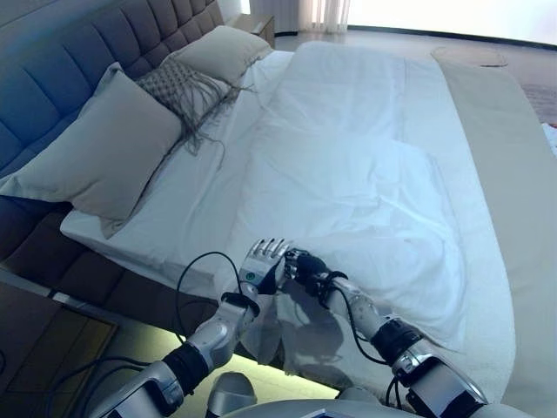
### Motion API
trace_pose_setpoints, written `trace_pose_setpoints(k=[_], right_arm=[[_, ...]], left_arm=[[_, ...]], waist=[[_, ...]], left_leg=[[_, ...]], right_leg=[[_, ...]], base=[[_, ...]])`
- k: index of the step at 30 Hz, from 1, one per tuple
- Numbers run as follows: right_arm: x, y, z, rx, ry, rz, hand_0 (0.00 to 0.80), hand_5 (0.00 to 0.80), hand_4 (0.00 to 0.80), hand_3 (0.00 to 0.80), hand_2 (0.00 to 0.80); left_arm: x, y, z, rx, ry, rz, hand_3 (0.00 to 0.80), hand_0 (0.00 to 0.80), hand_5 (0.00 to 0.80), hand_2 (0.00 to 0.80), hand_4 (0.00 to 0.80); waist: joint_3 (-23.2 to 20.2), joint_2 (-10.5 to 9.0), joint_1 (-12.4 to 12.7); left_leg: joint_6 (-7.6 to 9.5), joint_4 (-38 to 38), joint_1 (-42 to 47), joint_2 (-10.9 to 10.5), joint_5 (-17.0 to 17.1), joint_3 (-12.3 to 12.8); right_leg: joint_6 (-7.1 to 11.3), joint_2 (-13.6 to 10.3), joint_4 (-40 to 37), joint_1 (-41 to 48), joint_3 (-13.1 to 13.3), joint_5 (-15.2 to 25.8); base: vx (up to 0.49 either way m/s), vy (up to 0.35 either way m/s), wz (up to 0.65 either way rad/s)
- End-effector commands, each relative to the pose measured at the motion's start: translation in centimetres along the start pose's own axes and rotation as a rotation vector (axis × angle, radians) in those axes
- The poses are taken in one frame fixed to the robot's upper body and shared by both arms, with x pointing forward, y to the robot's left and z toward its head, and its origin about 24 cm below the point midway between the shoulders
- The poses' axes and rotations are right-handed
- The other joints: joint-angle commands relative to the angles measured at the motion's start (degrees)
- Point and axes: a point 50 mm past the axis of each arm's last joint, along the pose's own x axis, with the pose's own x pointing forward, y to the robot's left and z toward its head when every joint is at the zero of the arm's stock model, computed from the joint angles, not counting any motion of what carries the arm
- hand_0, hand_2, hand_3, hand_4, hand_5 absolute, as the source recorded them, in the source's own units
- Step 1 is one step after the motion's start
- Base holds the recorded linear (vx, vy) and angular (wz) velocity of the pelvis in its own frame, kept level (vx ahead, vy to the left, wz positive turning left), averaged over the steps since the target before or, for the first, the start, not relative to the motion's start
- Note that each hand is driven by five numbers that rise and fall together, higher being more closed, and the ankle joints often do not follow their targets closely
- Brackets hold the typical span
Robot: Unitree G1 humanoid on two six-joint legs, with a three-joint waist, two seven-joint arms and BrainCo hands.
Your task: Make the bed neatly
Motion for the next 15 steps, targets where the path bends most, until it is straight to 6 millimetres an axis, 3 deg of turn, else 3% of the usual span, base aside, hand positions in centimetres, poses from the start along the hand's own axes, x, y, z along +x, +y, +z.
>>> trace_pose_setpoints(k=[1, 8, 15], right_arm=[[0.0, 8.2, 6.2, 0.029, -0.228, 0.333, 0.8, 0.8, 0.8, 0.8, 0.8], [-0.1, 7.6, 5.9, 0.044, -0.225, 0.318, 0.8, 0.8, 0.8, 0.8, 0.8], [-0.7, 6.7, 5.7, 0.044, -0.239, 0.333, 0.8, 0.8, 0.8, 0.8, 0.8]], left_arm=[[1.7, 1.7, -0.3, 0.049, -0.045, 0.065, 0.0, 0.0, 0.0, 0.0, 0.0], [1.5, 1.9, -1.0, 0.04, -0.033, 0.115, 0.0, 0.0, 0.0, 0.0, 0.0], [0.2, 0.7, -3.7, 0.095, 0.058, 0.097, 0.0, 0.0, 0.0, 0.0, 0.0]], waist=[[1.3, -3.21, 1.2], [0.8, -3.23, 1.1], [0.3, -2.67, 0.5]], left_leg=[[-2.74, 3.5, -1.2, 5.6, 0.9, -2.7], [-2.6, 3.2, -0.6, 5.2, 1.0, -2.6], [-2.67, 1.8, 0.0, 4.7, 1.7, -2.3]], right_leg=[[9.1, -6.6, -26.8, 9.0, -3.0, 29.1], [9.09, -6.6, -27.1, 9.5, -2.9, 29.2], [8.98, -6.7, -27.2, 9.2, -2.4, 29.3]], base=[[0.0, 0.0, 0.0], [0.003, 0.014, -0.02], [-0.008, 0.056, 0.0]])
